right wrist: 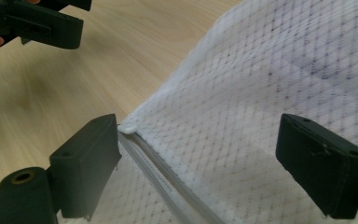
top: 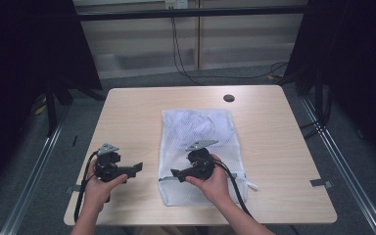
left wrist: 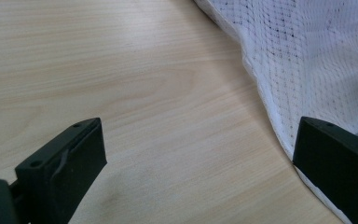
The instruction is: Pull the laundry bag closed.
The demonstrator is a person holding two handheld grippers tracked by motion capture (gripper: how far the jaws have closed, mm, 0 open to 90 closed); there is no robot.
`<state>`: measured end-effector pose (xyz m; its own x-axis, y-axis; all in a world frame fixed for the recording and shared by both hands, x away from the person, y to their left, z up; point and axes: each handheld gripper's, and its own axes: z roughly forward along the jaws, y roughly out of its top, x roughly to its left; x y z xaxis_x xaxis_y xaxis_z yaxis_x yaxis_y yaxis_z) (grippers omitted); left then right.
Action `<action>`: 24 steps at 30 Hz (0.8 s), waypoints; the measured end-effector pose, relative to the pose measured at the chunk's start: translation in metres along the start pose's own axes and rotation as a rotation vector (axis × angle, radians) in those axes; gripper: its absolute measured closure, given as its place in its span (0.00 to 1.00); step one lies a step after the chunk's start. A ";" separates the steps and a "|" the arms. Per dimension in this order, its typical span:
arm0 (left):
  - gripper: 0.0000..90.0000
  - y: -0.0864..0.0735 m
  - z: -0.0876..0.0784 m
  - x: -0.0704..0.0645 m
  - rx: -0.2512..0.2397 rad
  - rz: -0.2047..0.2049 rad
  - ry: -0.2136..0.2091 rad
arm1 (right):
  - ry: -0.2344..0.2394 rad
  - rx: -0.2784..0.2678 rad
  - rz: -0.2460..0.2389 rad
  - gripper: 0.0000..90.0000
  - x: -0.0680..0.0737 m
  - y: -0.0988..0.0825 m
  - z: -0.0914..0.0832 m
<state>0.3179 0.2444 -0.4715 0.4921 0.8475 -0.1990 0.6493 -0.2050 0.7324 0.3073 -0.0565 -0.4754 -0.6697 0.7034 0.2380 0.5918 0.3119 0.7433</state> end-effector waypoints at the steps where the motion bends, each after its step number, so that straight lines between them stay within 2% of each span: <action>1: 0.02 0.000 0.000 0.000 0.001 0.001 0.001 | 0.001 0.002 -0.001 0.16 0.001 0.000 0.001; 10: 0.02 -0.001 0.000 0.002 0.004 -0.004 0.001 | 0.029 0.001 -0.002 0.23 0.006 0.001 0.007; 12: 0.02 -0.001 -0.001 0.003 0.008 0.006 0.004 | 0.039 -0.001 -0.004 0.24 0.006 0.001 0.008; 24: 0.03 -0.002 0.001 0.002 0.011 0.000 0.002 | 0.087 -0.012 0.024 0.32 0.011 0.002 0.015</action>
<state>0.3186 0.2457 -0.4739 0.4909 0.8484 -0.1981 0.6556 -0.2100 0.7254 0.3081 -0.0384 -0.4811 -0.6921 0.6524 0.3089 0.6032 0.2876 0.7439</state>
